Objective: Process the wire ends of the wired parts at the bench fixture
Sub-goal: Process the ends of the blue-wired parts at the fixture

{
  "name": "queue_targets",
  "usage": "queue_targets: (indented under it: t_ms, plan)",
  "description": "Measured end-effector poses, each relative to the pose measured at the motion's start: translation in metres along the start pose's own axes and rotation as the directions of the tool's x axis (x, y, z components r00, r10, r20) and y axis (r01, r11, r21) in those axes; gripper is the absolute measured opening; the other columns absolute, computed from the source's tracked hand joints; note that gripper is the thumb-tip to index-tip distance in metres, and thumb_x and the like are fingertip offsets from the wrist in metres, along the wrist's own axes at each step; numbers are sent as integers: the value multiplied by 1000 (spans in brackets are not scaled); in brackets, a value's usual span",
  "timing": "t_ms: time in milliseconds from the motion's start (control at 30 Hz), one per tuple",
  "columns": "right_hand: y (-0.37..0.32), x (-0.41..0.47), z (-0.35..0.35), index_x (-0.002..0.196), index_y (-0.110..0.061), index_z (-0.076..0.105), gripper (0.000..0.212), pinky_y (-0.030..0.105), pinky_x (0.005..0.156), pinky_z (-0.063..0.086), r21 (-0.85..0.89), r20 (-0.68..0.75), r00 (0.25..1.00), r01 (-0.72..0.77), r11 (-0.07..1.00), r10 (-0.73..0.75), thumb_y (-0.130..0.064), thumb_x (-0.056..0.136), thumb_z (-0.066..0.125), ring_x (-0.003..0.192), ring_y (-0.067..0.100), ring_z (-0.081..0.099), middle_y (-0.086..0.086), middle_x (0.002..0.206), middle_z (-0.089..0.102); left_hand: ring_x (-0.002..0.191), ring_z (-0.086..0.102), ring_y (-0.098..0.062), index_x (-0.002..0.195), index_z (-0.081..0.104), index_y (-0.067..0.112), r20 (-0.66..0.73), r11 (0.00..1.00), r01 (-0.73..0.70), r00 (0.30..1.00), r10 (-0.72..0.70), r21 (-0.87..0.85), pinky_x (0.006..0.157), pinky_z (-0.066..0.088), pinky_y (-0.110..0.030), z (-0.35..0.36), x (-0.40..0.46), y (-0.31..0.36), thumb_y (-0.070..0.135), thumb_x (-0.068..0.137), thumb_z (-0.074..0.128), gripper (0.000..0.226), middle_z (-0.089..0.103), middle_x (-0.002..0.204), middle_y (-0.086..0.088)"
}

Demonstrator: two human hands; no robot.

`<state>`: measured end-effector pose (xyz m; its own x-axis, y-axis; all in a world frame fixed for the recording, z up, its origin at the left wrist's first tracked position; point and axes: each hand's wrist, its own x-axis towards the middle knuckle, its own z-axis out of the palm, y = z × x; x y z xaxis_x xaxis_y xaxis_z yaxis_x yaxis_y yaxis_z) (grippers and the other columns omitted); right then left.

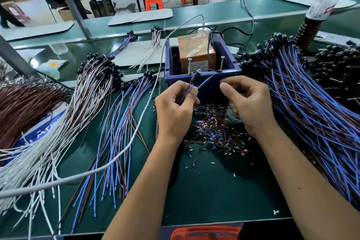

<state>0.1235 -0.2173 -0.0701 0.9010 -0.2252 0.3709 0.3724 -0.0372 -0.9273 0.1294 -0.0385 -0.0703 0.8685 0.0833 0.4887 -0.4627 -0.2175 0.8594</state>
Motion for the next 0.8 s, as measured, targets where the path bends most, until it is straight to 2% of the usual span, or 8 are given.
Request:
queue_targets:
  t_ms: [100,200,300,367,433,500,600,800]
  plan:
    - [-3,-7,13,93,-19,80,10,15,38,31,118,56,997,-53,992,47,-10,94,75,38,4,39,-4,66,68,65,69,-17,82,70,16,52,999,12,999,-10,-37,65,55,-34,6,-4,1,17,98,66,17,73,70,2]
    - [-6,-10,20,92,-6,76,7,14,35,28,223,67,994,-96,970,83,-3,95,71,35,2,36,-7,54,62,65,70,-17,85,70,14,112,999,-8,994,12,-38,64,57,-36,12,-8,3,15,99,65,15,75,72,2]
    - [-7,-10,20,93,1,73,6,14,34,27,289,77,991,-131,948,114,-4,95,70,34,1,37,-9,48,55,69,73,-15,88,70,13,52,998,-53,997,55,-29,65,59,-41,15,-11,6,18,101,64,15,76,76,4]
    - [-7,-8,18,92,-5,73,8,14,35,25,304,70,991,-133,943,117,-11,95,70,34,6,36,1,58,63,70,72,-12,87,68,15,-69,992,-118,990,120,33,62,56,-37,15,-12,7,21,103,62,17,76,80,9]
    - [-6,-6,15,92,-9,68,10,15,35,27,319,61,994,-103,942,88,-12,101,64,35,9,40,9,87,77,66,68,-9,86,65,22,-202,982,-159,963,178,103,57,51,-32,14,-11,8,23,104,61,18,75,82,12]
    - [-5,-4,14,92,-11,60,14,16,36,30,327,51,997,-74,942,61,-14,105,58,34,12,43,15,100,78,64,66,-11,87,61,29,-313,976,-170,927,205,136,55,49,-32,12,-8,9,23,104,60,18,74,80,12]
    - [-2,-4,12,95,-12,64,9,19,37,34,223,-24,1000,13,975,-8,-15,104,63,35,15,45,14,87,77,63,67,-10,91,58,24,-396,981,-128,901,177,147,60,46,-27,11,-6,7,24,105,59,14,74,73,12]
    - [-2,-5,12,95,-11,75,7,25,42,42,-9,-194,971,140,990,-139,-15,99,71,40,15,51,6,73,74,73,75,-13,97,63,22,-385,997,-44,921,64,59,69,51,-26,11,-5,8,20,104,61,7,74,72,9]
